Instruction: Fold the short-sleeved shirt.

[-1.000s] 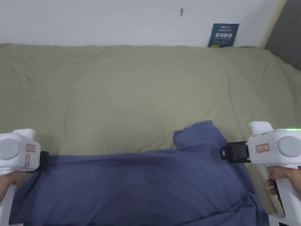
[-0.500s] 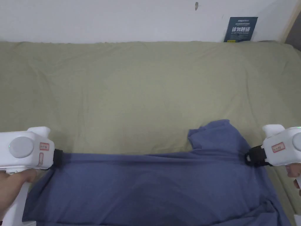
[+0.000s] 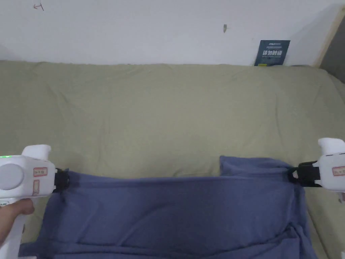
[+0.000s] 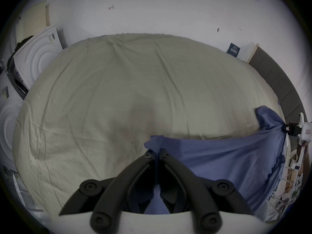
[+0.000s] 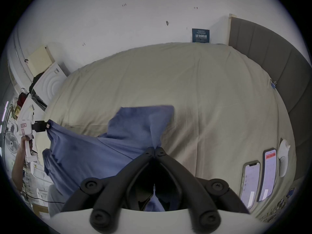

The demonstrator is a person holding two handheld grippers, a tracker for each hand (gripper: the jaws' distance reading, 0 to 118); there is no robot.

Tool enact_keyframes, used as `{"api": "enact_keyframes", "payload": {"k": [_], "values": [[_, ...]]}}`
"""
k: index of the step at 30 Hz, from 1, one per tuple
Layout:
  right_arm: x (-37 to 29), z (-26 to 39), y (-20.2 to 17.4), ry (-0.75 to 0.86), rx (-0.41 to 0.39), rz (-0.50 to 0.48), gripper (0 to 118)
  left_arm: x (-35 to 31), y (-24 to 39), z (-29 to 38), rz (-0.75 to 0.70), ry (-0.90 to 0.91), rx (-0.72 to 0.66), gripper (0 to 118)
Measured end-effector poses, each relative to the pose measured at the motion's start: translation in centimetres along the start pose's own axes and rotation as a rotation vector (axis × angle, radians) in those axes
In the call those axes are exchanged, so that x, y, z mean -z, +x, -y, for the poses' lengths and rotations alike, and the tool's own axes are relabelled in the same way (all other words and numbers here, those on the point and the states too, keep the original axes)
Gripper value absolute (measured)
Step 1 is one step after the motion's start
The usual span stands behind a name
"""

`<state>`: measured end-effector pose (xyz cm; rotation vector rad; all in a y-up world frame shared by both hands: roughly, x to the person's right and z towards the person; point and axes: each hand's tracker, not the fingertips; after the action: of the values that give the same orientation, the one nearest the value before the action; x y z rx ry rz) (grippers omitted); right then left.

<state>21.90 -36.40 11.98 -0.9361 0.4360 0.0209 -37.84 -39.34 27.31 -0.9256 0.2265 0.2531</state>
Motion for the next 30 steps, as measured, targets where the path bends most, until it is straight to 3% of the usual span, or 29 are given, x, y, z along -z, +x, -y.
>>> {"api": "enact_keyframes", "payload": {"k": [16,23,30], "values": [[-11.2,14.4,-1.9,0.049,-0.025,-0.026,1,-12.8,-1.8,13.3,0.048,0.094,0.037,1],[-9.8,19.8,-1.3,-0.058,0.009,-0.018,1,-11.9,-2.9,19.5,0.05,0.017,0.014,1],[-7.7,21.0,-0.6,-0.116,0.046,-0.007,1,-9.0,-4.5,21.4,0.064,-0.058,-0.017,2]]}}
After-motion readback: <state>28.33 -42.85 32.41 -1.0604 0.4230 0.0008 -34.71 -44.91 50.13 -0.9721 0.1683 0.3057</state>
